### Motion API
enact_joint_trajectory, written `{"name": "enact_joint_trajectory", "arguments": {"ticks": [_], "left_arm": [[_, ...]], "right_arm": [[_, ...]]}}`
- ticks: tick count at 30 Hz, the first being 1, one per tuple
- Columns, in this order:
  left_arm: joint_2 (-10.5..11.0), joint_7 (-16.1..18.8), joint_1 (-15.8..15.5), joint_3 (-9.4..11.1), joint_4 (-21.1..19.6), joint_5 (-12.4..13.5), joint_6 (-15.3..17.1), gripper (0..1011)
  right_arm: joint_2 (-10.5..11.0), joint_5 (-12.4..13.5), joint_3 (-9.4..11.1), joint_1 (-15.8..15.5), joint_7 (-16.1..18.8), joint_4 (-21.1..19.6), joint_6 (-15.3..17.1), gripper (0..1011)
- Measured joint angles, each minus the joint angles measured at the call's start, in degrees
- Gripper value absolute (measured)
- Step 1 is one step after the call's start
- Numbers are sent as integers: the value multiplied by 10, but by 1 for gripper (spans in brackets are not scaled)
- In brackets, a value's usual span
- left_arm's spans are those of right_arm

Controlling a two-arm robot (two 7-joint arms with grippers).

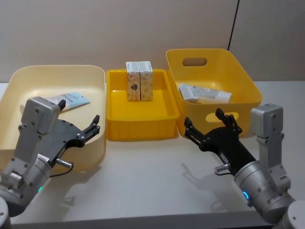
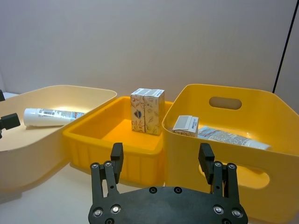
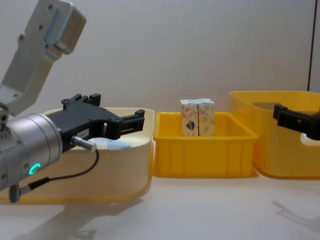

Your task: Bimanual collaborative sorting of washing and personal care products

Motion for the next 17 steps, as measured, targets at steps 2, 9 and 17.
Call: {"name": "enact_joint_trajectory", "arguments": {"ticks": [2,9,17], "left_arm": [[0,0,0,0,0,0,0,1004],[0,0,0,0,0,0,0,1003],[0,0,0,0,0,0,0,1003]], "right_arm": [[0,0,0,0,0,0,0,1001],[0,0,0,0,0,0,0,1001],[0,0,0,0,0,0,0,1001]]}}
